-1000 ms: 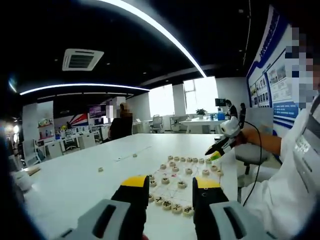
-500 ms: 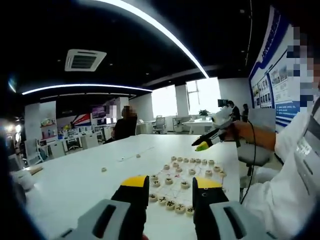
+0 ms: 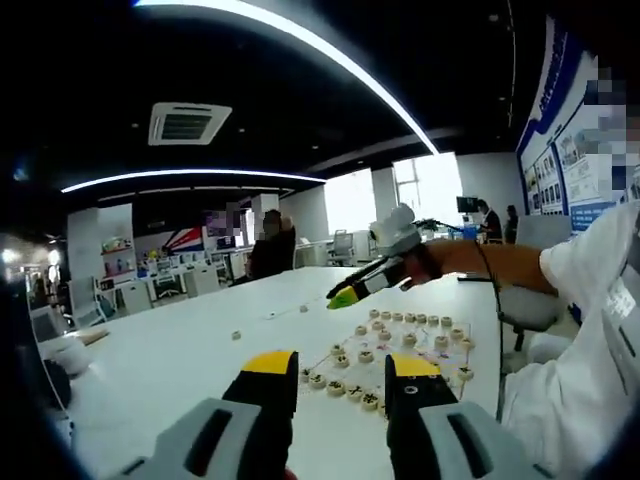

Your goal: Pick up the chess pieces one by one and place each piece onto its starting position on the chessboard, setting the pieces on their correct points until all the chess pieces are arranged in the starting layout

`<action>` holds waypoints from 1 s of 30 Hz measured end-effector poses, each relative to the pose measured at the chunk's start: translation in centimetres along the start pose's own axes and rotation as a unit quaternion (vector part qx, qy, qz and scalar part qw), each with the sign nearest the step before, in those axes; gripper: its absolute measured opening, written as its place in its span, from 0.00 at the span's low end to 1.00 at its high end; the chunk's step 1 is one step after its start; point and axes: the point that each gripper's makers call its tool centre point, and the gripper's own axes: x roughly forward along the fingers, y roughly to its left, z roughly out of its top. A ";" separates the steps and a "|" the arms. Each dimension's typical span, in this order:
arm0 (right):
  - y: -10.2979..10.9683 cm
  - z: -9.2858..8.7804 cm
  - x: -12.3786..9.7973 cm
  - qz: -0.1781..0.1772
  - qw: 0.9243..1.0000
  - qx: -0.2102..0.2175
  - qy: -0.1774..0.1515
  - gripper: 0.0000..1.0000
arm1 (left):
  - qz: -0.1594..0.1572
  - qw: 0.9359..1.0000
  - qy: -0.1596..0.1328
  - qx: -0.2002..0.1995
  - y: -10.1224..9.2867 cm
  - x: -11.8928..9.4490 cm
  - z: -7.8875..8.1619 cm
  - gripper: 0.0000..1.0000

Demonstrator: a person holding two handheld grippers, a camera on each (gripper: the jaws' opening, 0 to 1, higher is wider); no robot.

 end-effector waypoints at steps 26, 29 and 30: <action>-11.6 -0.3 21.9 -0.150 0.987 0.003 0.048 0.38 | 0.060 0.998 0.021 -0.012 3.1 -0.7 -1.1 0.36; -11.4 -0.2 22.6 -0.151 0.987 0.002 0.047 0.37 | 0.060 0.998 0.021 -0.012 3.0 -0.7 -1.2 0.36; -11.4 -0.2 23.2 -0.150 0.988 0.003 0.044 0.36 | 0.060 0.998 0.021 -0.011 3.0 -0.8 -1.2 0.36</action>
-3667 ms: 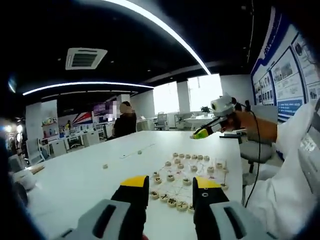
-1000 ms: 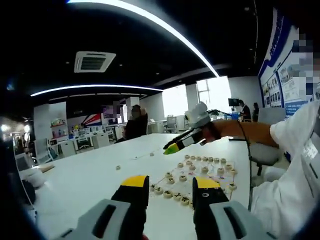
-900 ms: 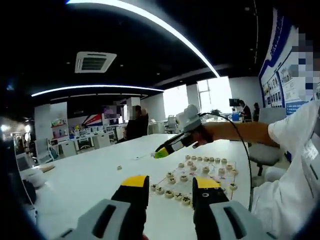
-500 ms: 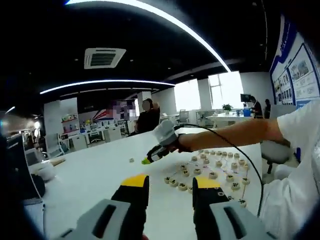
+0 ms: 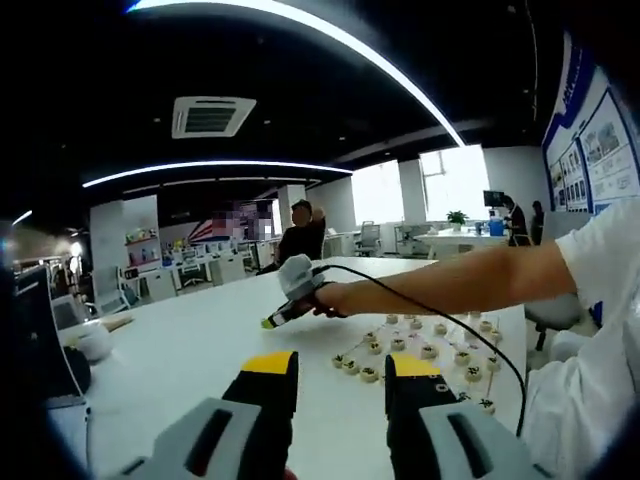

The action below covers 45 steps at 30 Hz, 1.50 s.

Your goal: Pick up the chess pieces one by one and place each piece onto its starting position on the chessboard, setting the pieces on their correct points until all the chess pieces are arranged in the starting layout

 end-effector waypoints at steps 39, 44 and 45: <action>1.7 1.2 -7.4 0.068 0.997 0.023 -0.013 0.18 | -0.001 1.000 -0.009 0.004 0.0 0.2 0.4 0.36; 0.0 0.9 -14.7 0.090 0.996 -0.002 -0.025 0.18 | -0.018 1.000 -0.008 0.009 -1.3 0.8 0.6 0.36; 0.1 0.4 -17.1 0.099 0.995 -0.005 -0.031 0.18 | -0.026 1.000 -0.009 0.010 -1.8 1.0 0.7 0.36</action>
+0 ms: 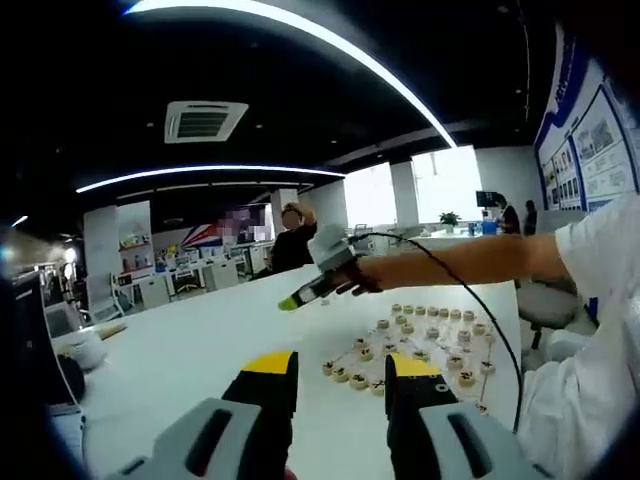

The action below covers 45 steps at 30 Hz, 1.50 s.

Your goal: Pick up the chess pieces one by one and place each piece onto its starting position on the chessboard, setting the pieces on their correct points until all the chess pieces are arranged in the starting layout

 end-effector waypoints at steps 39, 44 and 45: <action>3.3 -21.7 -32.8 -0.049 0.998 0.033 0.027 0.18 | -0.047 0.999 0.001 0.005 -2.8 1.2 0.4 0.36; 3.0 -22.5 -32.2 -0.049 0.997 0.031 0.041 0.18 | -0.046 0.999 0.003 0.004 -2.7 1.3 0.3 0.36; 2.9 -22.7 -32.1 -0.050 0.997 0.031 0.045 0.18 | -0.046 0.999 0.004 0.004 -2.6 1.3 0.2 0.36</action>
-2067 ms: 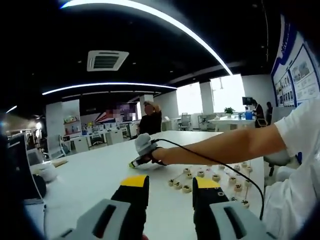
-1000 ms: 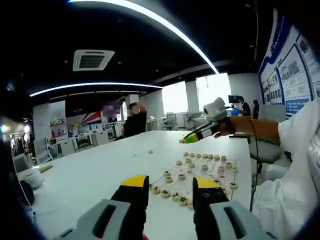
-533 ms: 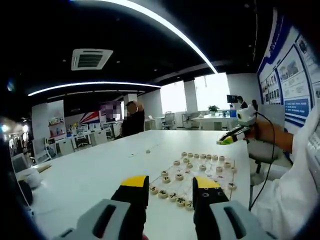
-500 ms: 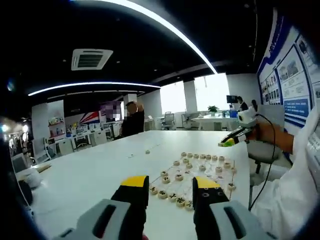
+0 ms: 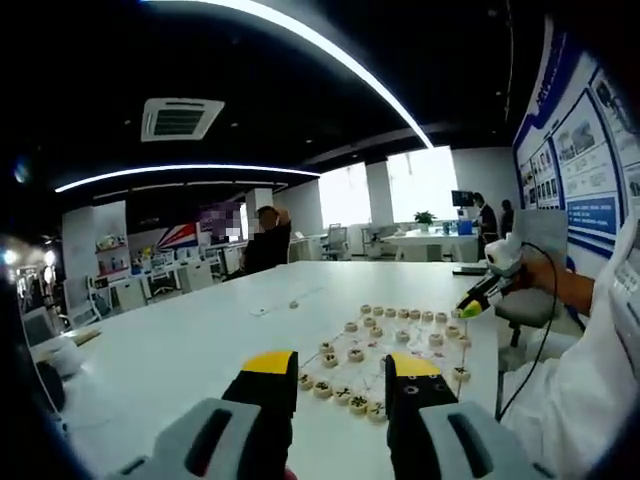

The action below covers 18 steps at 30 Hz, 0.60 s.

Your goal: Pick up the chess pieces one by one and place each piece onto its starting position on the chessboard, setting the pieces on their correct points until all the chess pieces are arranged in the starting layout

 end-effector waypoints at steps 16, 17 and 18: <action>-1.6 4.6 -2.3 -0.014 0.994 0.061 -0.085 0.39 | 0.002 1.000 -0.005 0.001 0.0 -0.1 0.3 0.36; -1.8 5.2 -2.5 -0.016 0.994 0.061 -0.092 0.39 | 0.001 1.000 -0.004 0.002 0.0 -0.1 0.3 0.36; -1.8 5.4 -2.5 -0.017 0.994 0.060 -0.094 0.39 | 0.001 1.000 -0.004 0.002 -0.1 -0.1 0.3 0.36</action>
